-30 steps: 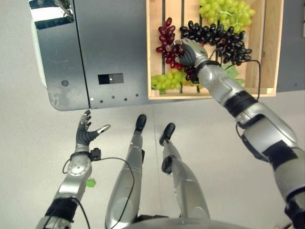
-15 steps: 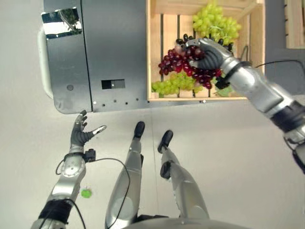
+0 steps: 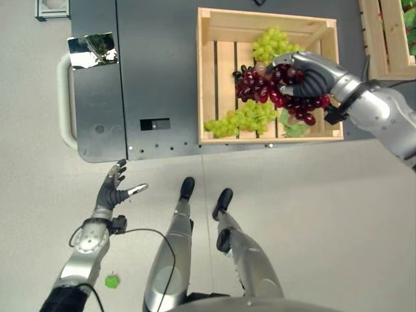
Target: Pick up the fruits from the basket on one side to the basket on the other side
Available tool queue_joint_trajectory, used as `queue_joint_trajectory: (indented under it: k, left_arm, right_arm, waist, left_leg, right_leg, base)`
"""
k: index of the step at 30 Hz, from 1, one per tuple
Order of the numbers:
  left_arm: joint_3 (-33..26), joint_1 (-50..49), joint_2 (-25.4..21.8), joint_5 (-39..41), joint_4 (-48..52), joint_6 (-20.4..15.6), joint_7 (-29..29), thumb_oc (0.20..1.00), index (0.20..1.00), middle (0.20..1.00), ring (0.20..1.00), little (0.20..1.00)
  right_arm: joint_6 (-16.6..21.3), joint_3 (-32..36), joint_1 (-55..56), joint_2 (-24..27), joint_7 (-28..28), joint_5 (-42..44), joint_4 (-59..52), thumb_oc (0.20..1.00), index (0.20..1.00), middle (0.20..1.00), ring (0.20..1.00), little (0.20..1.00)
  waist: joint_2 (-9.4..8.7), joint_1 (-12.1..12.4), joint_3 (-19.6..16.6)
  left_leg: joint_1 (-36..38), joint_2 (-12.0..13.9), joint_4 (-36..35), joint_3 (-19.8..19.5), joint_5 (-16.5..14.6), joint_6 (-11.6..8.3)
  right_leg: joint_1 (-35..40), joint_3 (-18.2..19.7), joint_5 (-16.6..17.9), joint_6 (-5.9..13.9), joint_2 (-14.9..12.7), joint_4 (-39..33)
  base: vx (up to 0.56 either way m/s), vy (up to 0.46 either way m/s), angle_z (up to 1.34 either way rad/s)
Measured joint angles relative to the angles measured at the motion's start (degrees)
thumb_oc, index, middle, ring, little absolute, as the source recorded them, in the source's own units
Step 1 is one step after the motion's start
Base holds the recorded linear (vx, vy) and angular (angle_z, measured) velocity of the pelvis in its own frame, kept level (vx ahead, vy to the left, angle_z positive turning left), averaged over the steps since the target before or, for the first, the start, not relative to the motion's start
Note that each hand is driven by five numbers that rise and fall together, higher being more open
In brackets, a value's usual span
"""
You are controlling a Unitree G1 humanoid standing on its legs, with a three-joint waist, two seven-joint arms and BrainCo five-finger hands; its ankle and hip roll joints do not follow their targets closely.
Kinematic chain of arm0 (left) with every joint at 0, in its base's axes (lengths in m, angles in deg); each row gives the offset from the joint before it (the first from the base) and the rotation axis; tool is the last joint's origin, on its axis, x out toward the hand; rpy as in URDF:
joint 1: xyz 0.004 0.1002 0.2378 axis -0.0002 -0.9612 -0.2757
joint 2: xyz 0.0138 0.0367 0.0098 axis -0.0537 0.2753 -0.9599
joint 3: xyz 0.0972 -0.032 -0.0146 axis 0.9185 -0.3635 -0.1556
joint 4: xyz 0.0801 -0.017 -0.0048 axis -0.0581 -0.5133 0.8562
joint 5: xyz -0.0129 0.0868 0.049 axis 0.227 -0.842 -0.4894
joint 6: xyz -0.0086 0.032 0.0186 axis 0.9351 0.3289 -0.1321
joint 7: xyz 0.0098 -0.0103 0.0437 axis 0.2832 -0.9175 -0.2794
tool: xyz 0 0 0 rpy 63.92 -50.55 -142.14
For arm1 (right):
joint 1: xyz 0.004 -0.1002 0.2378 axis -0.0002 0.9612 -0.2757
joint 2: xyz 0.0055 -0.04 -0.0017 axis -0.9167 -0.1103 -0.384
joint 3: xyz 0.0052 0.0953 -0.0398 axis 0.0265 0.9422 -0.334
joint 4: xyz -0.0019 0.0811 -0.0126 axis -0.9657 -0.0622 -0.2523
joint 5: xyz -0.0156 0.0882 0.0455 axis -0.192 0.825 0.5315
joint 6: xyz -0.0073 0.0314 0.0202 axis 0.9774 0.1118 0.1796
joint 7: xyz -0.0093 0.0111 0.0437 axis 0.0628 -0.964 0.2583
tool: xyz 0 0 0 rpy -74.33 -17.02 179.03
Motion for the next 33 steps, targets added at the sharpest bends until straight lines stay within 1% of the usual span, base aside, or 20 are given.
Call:
queue_joint_trajectory:
  k: [1, 3, 6, 7, 9, 11, 12, 15, 16, 18, 20, 21, 22, 23, 24, 25, 26, 27, 29, 33]
  left_arm:
    - [0.1, -0.1, -0.5, 1.2, 0.4, 0.2, 1.0, 1.0, 1.0, 1.0, 1.0, 1.0]
    - [2.0, -0.4, -3.0, 7.4, 2.6, 1.2, 4.7, 1.0, 1.0, 1.0, 1.0, 1.0]
    - [2.4, -0.3, -3.5, 9.9, 3.5, 1.3, 6.5, 1.0, 1.0, 1.0, 1.0, 1.0]
    - [3.2, -0.2, -4.0, 12.7, 4.4, 2.1, 7.4, 1.0, 1.0, 1.0, 1.0, 1.0]
    - [4.3, -0.1, -4.3, 15.1, 4.9, 2.5, 8.5, 1.0, 1.0, 1.0, 1.0, 1.0]
    - [5.5, 0.2, -4.3, 18.0, 5.8, 3.7, 9.8, 1.0, 1.0, 1.0, 1.0, 1.0]
    - [6.6, 0.5, -5.2, 19.7, 7.5, 4.5, 10.8, 1.0, 1.0, 1.0, 1.0, 1.0]
    - [5.6, 1.2, -6.4, 20.6, 12.5, 4.5, 11.3, 1.0, 1.0, 1.0, 1.0, 1.0]
    - [4.3, 1.7, -6.8, 20.6, 14.3, 4.4, 11.2, 1.0, 1.0, 1.0, 1.0, 1.0]
    - [2.3, 2.1, -7.6, 20.0, 15.5, 4.3, 10.8, 1.0, 1.0, 1.0, 1.0, 1.0]
    - [-0.5, 2.2, -9.5, 17.7, 16.2, 4.0, 9.8, 1.0, 1.0, 1.0, 1.0, 1.0]
    - [-2.9, 2.2, -9.9, 16.0, 16.2, 3.3, 8.6, 1.0, 1.0, 1.0, 1.0, 1.0]
    - [-3.9, 2.6, -10.3, 14.9, 16.2, 3.1, 7.8, 1.0, 1.0, 1.0, 1.0, 1.0]
    - [-6.1, 2.9, -11.6, 11.6, 16.3, 2.6, 6.8, 1.0, 1.0, 1.0, 1.0, 1.0]
    - [-7.0, 3.1, -12.3, 10.4, 16.5, 2.3, 6.4, 1.0, 1.0, 1.0, 1.0, 1.0]
    - [-9.1, 3.0, -14.6, 7.3, 16.8, 1.6, 5.6, 1.0, 1.0, 1.0, 1.0, 1.0]
    - [-10.2, 3.0, -15.6, 5.7, 17.1, 1.3, 5.0, 1.0, 1.0, 1.0, 1.0, 1.0]
    - [-13.1, 2.5, -17.1, 3.6, 18.3, 0.7, 4.4, 1.0, 1.0, 1.0, 1.0, 1.0]
    - [-14.4, 2.6, -17.9, 1.4, 18.8, -0.4, 3.6, 1.0, 1.0, 1.0, 1.0, 1.0]
    - [-15.6, 2.2, -21.7, -3.6, 21.2, -1.2, 3.1, 1.0, 1.0, 1.0, 1.0, 1.0]
  right_arm:
    - [0.1, 0.0, 0.0, 0.0, 0.2, 0.0, 0.0, 0.2, 0.2, 0.2, 0.2, 0.2]
    - [0.5, 0.0, -0.2, 0.5, 0.4, 0.0, -0.1, 0.2, 0.2, 0.2, 0.2, 0.2]
    - [0.7, 0.0, -0.5, 0.6, 0.4, 0.0, -0.5, 0.2, 0.2, 0.2, 0.2, 0.2]
    - [0.7, -0.1, -0.8, 0.9, 0.5, 0.0, -1.2, 0.2, 0.2, 0.2, 0.2, 0.2]
    - [0.8, -0.4, -1.1, 0.9, 0.5, 0.0, -2.2, 0.2, 0.2, 0.2, 0.2, 0.2]
    - [1.0, -1.0, -2.0, 0.9, 0.9, 0.1, -3.4, 0.2, 0.2, 0.2, 0.2, 0.2]
    - [1.0, -2.0, -3.0, 0.9, 1.4, 0.1, -4.3, 0.2, 0.2, 0.2, 0.2, 0.2]
    - [1.1, -2.1, -4.3, 1.0, 2.1, 0.5, -6.5, 0.2, 0.2, 0.2, 0.2, 0.2]
    - [1.2, -2.2, -5.1, 1.0, 2.5, 0.5, -7.5, 0.2, 0.2, 0.2, 0.2, 0.2]
    - [1.5, -2.4, -5.3, 1.3, 3.1, 0.9, -9.1, 0.2, 0.2, 0.2, 0.2, 0.2]
    - [2.0, -3.0, -5.2, 1.8, 4.2, 1.2, -10.6, 0.2, 0.2, 0.2, 0.2, 0.2]
    - [2.1, -3.7, -5.2, 2.4, 5.1, 1.8, -11.8, 0.2, 0.2, 0.2, 0.2, 0.2]
    - [2.1, -4.1, -5.2, 2.6, 5.6, 2.3, -12.2, 0.2, 0.2, 0.2, 0.2, 0.2]
    - [2.1, -4.3, -5.1, 3.7, 6.9, 3.4, -13.8, 0.2, 0.2, 0.2, 0.2, 0.2]
    - [2.1, -4.3, -5.2, 3.9, 7.2, 3.9, -14.1, 0.2, 0.2, 0.2, 0.2, 0.2]
    - [2.1, -4.3, -5.2, 4.2, 8.0, 5.2, -15.0, 0.2, 0.2, 0.2, 0.2, 0.2]
    - [2.1, -4.4, -5.2, 4.5, 8.3, 5.9, -15.4, 0.2, 0.2, 0.2, 0.2, 0.2]
    - [2.1, -4.8, -5.2, 5.2, 9.5, 7.4, -16.9, 0.2, 0.2, 0.2, 0.2, 0.2]
    - [2.1, -6.5, -5.6, 5.5, 10.5, 9.2, -17.6, 0.2, 0.2, 0.2, 0.2, 0.2]
    - [1.4, -11.9, -8.5, 6.8, 13.5, 13.0, -17.6, 0.2, 0.2, 0.2, 0.2, 0.2]
  waist:
    - [0.0, 0.0, 0.0]
    - [0.0, -0.1, 0.0]
    - [0.01, -0.1, 0.0]
    - [0.02, -0.1, 0.0]
    - [0.03, -0.1, 0.0]
    - [0.07, -0.1, 0.0]
    - [0.09, -0.1, -0.1]
    - [0.21, 0.1, -0.3]
    - [0.29, 0.1, -0.5]
    - [0.27, 0.2, -0.7]
    - [0.43, 0.1, -1.9]
    - [0.95, 0.0, -3.1]
    - [1.31, 0.1, -3.8]
    - [2.08, 0.1, -4.9]
    - [2.26, 0.1, -5.2]
    - [2.64, 0.2, -5.8]
    - [2.76, 0.2, -6.2]
    - [2.77, 0.3, -7.5]
    - [2.79, 0.3, -9.5]
    - [2.68, 0.2, -11.2]
  left_leg:
    - [0.4, 0.0, -0.2, 0.0, 0.0, 0.02]
    - [1.8, -0.2, -0.6, -0.2, 0.1, 0.05]
    - [2.6, -0.2, -0.7, -0.2, 0.1, 0.05]
    - [2.8, -0.3, -0.7, -0.2, 0.1, 0.05]
    - [3.1, -0.3, -0.8, -0.2, 0.1, 0.05]
    - [3.6, -0.4, -0.8, -0.2, 0.1, 0.05]
    - [4.2, -0.4, -0.8, -0.3, 0.1, 0.05]
    - [4.9, -0.4, -0.8, -0.5, 0.1, 0.04]
    - [5.2, -0.4, -0.8, -0.5, 0.0, 0.03]
    - [5.7, -0.4, -0.8, -0.6, 0.0, 0.01]
    - [5.7, -0.5, -0.8, -0.8, 0.0, 0.0]
    - [5.7, -0.6, -0.9, -1.0, 0.0, -0.01]
    - [5.7, -0.7, -0.9, -1.3, 0.0, -0.01]
    - [5.6, -0.9, -0.9, -1.7, 0.0, -0.01]
    - [5.8, -1.0, -1.0, -1.7, 0.0, 0.0]
    - [6.2, -1.1, -1.0, -1.7, 0.0, -0.01]
    - [6.4, -1.1, -1.2, -1.7, 0.0, -0.01]
    - [6.6, -1.2, -1.5, -1.6, 0.0, -0.02]
    - [6.7, -1.3, -1.8, -1.6, 0.0, 0.01]
    - [8.0, -1.3, -2.3, -1.5, 0.0, -0.03]
  right_leg:
    - [0.4, 0.0, 0.0, 0.01, 0.0, -0.1]
    - [2.0, -0.4, -0.1, 0.18, -0.1, -0.6]
    - [2.8, -0.5, -0.2, 0.25, -0.2, -0.8]
    - [3.1, -0.7, -0.2, 0.25, -0.2, -1.0]
    - [3.4, -1.1, -0.2, 0.25, -0.2, -1.0]
    - [3.9, -1.2, -0.2, 0.25, -0.3, -1.0]
    - [4.5, -1.2, -0.2, 0.26, -0.3, -1.0]
    - [5.4, -1.4, -0.3, 0.29, -0.3, -1.0]
    - [5.6, -1.4, -0.3, 0.28, -0.3, -1.0]
    - [6.2, -1.4, -0.3, 0.29, -0.3, -1.0]
    - [6.2, -1.6, -0.4, 0.38, -0.4, -0.9]
    - [6.2, -1.9, -0.5, 0.48, -0.6, -0.8]
    - [6.3, -2.2, -0.6, 0.58, -0.7, -0.9]
    - [6.4, -2.9, -0.8, 0.7, -0.9, -0.8]
    - [6.6, -3.0, -0.9, 0.74, -1.0, -0.8]
    - [7.1, -3.2, -1.1, 0.88, -1.1, -0.8]
    - [7.2, -3.3, -1.2, 0.92, -1.1, -0.8]
    - [7.3, -3.3, -1.3, 1.05, -1.2, -0.8]
    - [7.3, -3.4, -1.4, 1.2, -1.3, -0.9]
    - [8.6, -3.4, -1.5, 1.34, -1.3, -1.3]
  base:
    - [0.02, 0.014, 0.05]
    - [0.01, 0.007, 0.07]
    - [0.0, 0.002, 0.01]
    - [0.0, 0.004, 0.04]
    - [0.01, 0.0, 0.02]
    - [0.0, 0.0, 0.0]
    - [0.02, -0.02, 0.04]
    - [0.01, -0.012, 0.03]
    - [0.0, 0.0, 0.0]
    - [0.0, 0.0, 0.0]
    - [0.03, -0.004, 0.06]
    - [0.01, 0.006, 0.09]
    - [0.06, -0.006, 0.17]
    - [0.02, 0.001, 0.14]
    - [0.07, -0.006, 0.16]
    - [0.04, 0.0, 0.09]
    - [0.04, 0.003, 0.08]
    - [0.02, 0.0, 0.03]
    - [0.0, 0.0, 0.0]
    - [0.01, 0.001, 0.0]
